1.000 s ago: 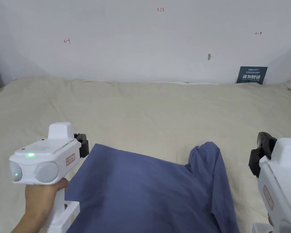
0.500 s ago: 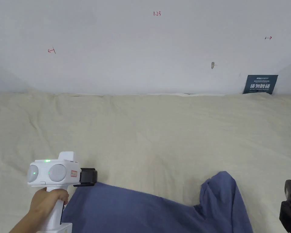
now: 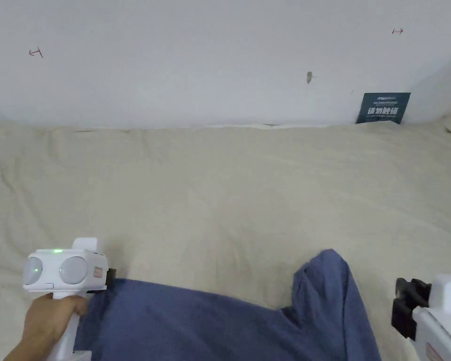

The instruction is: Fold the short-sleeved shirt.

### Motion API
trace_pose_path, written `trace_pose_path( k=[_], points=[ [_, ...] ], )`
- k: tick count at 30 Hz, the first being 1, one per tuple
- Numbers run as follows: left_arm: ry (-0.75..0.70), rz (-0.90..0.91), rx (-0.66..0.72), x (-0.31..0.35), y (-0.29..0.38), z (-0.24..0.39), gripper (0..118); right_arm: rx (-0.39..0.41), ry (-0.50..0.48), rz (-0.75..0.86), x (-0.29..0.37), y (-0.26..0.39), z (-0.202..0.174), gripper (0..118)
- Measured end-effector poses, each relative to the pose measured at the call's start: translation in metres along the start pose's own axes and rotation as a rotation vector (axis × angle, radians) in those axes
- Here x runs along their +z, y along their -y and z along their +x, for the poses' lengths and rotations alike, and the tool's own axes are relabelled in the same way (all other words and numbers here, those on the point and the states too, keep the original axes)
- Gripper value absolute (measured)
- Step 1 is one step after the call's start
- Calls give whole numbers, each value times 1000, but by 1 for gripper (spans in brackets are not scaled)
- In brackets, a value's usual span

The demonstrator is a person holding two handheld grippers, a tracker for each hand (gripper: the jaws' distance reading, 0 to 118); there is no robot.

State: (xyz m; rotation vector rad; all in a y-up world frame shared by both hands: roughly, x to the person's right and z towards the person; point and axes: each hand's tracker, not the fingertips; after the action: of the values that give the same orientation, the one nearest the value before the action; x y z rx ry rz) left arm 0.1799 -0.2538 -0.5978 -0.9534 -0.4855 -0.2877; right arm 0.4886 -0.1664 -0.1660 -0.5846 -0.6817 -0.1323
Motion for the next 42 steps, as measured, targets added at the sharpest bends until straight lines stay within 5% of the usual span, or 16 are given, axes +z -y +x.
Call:
trace_pose_path(
  k=[2,4,10,12,17,19,20,24,31,42],
  points=[
    [-2,43,28,13,1,-2,3,-21,-21,-81,-21,0,1,88],
    [40,103,68,33,1,-4,3,-39,-22,-184,-43,3,0,115],
    [95,154,42,96,7,-2,3,-39,-17,-379,-103,25,-8,113],
    [110,161,39,108,8,-3,3,-41,-27,-431,-116,37,-8,105],
    [99,170,23,124,13,-8,3,-17,-38,-429,-122,52,-12,51],
    [91,169,28,127,14,-12,3,17,-47,-425,-117,47,-16,5],
    [85,173,34,130,16,-13,3,73,10,-394,-105,45,-18,4],
    [87,198,80,148,24,-22,3,31,-61,-311,-71,29,-16,4],
    [70,329,114,219,29,-33,3,94,-103,-47,9,-33,-5,4],
    [-40,650,139,381,-48,-79,3,68,-151,397,131,-207,-16,4]
  ],
)
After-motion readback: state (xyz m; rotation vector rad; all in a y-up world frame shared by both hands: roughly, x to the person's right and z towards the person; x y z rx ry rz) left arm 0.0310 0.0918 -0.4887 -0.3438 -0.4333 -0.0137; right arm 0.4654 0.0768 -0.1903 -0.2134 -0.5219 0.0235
